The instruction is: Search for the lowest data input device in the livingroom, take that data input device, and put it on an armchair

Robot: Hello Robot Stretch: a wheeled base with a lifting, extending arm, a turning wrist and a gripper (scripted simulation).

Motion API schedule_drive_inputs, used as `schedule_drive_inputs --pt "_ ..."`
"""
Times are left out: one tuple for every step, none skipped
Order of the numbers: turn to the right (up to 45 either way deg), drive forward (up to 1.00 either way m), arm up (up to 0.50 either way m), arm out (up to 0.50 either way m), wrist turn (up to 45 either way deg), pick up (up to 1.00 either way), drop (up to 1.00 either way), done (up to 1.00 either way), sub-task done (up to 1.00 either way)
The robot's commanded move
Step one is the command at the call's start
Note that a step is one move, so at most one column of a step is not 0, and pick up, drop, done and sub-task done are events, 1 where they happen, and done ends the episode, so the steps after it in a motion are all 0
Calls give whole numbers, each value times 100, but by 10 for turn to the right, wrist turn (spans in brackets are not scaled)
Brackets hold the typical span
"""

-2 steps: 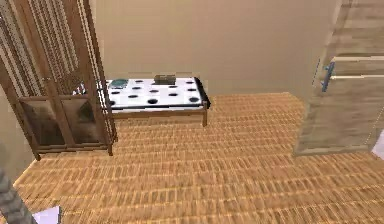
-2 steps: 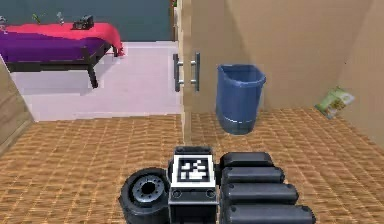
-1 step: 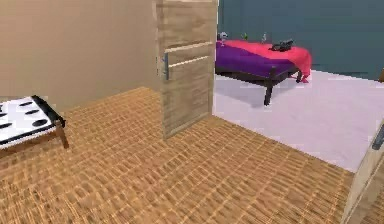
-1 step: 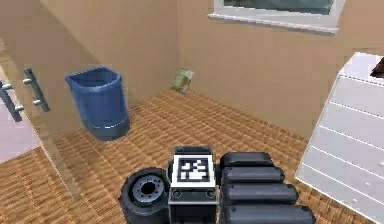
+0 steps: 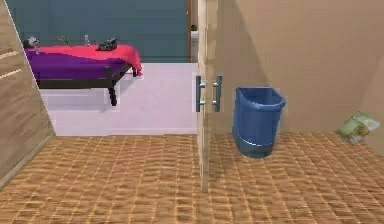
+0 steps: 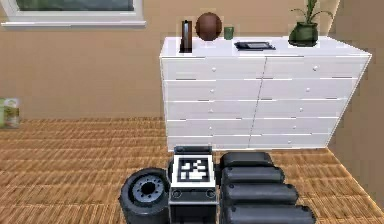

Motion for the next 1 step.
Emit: schedule_drive_inputs --pt "450 0 0 0 0 0 0 0 0"
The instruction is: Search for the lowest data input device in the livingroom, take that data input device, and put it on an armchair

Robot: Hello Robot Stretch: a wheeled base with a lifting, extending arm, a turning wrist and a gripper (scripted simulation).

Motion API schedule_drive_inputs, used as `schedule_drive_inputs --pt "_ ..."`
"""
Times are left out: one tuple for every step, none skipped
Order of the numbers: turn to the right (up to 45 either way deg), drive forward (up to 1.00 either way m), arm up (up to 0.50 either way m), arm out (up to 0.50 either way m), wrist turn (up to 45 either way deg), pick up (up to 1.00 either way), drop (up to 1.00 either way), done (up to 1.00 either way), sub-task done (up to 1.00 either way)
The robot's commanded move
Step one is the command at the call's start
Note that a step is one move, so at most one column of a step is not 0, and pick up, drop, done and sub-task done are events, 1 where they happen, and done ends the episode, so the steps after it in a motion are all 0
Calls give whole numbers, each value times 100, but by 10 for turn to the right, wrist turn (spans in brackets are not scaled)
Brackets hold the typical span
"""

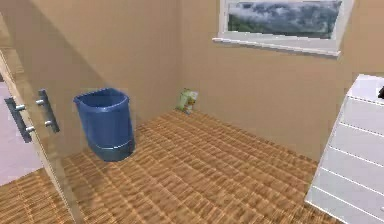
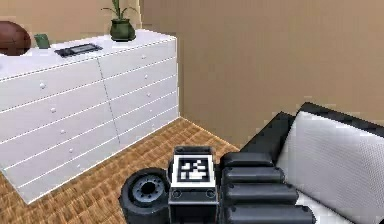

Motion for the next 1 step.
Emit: schedule_drive_inputs --pt "450 0 0 0 0 0 0 0 0"
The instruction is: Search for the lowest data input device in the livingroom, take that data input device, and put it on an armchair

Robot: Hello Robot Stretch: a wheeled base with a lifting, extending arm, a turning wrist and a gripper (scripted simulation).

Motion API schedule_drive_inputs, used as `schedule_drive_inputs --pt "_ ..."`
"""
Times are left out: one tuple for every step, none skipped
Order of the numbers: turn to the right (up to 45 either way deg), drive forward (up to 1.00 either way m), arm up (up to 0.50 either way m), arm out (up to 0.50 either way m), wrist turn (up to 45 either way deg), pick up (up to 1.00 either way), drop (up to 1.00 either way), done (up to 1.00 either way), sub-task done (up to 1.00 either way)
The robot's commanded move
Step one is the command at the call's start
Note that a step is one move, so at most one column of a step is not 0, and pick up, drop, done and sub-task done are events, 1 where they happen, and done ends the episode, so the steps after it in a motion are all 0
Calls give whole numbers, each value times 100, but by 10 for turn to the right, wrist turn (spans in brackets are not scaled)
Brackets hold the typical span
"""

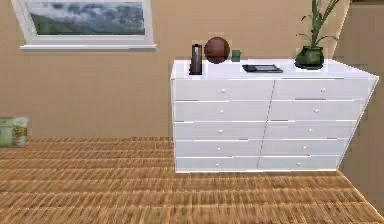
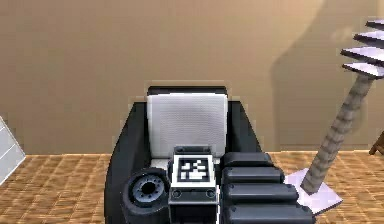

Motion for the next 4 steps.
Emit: schedule_drive_inputs --pt "360 0 0 0 0 0 0 0 0" --pt "-450 0 0 0 0 0 0 0 0" --pt "-450 0 0 0 0 0 0 0 0" --pt "-450 0 0 0 0 0 0 0 0"
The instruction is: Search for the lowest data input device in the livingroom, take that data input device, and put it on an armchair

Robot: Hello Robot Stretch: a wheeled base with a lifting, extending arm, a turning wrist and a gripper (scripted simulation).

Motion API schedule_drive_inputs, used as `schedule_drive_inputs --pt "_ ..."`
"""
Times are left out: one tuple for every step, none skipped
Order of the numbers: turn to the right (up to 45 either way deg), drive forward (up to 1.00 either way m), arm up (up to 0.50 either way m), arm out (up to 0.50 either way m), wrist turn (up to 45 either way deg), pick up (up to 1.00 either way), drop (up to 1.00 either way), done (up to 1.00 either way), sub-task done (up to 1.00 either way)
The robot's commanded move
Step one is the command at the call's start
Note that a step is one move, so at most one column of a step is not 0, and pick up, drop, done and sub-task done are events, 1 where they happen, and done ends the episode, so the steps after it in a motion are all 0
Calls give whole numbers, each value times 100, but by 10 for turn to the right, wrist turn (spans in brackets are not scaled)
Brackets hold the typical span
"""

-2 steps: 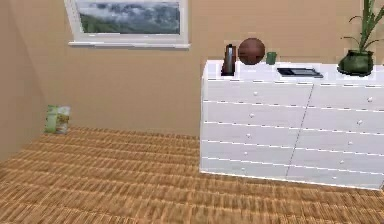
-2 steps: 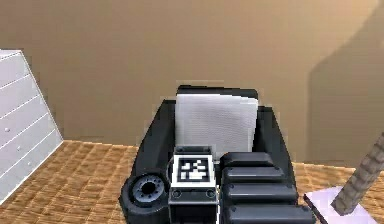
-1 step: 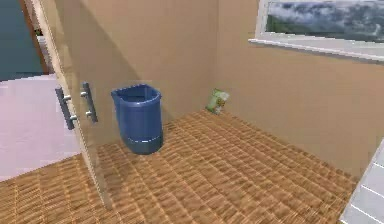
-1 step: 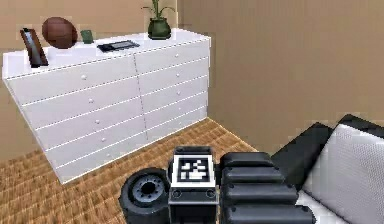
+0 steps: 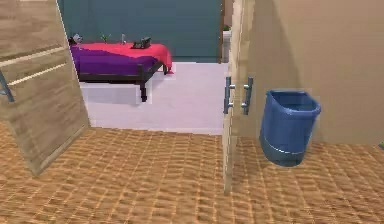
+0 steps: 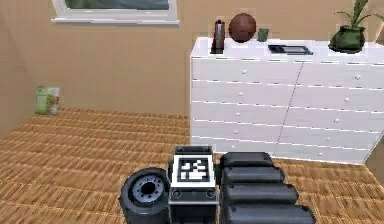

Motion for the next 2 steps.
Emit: schedule_drive_inputs --pt "-210 0 0 0 0 0 0 0 0" --pt "450 0 0 0 0 0 0 0 0"
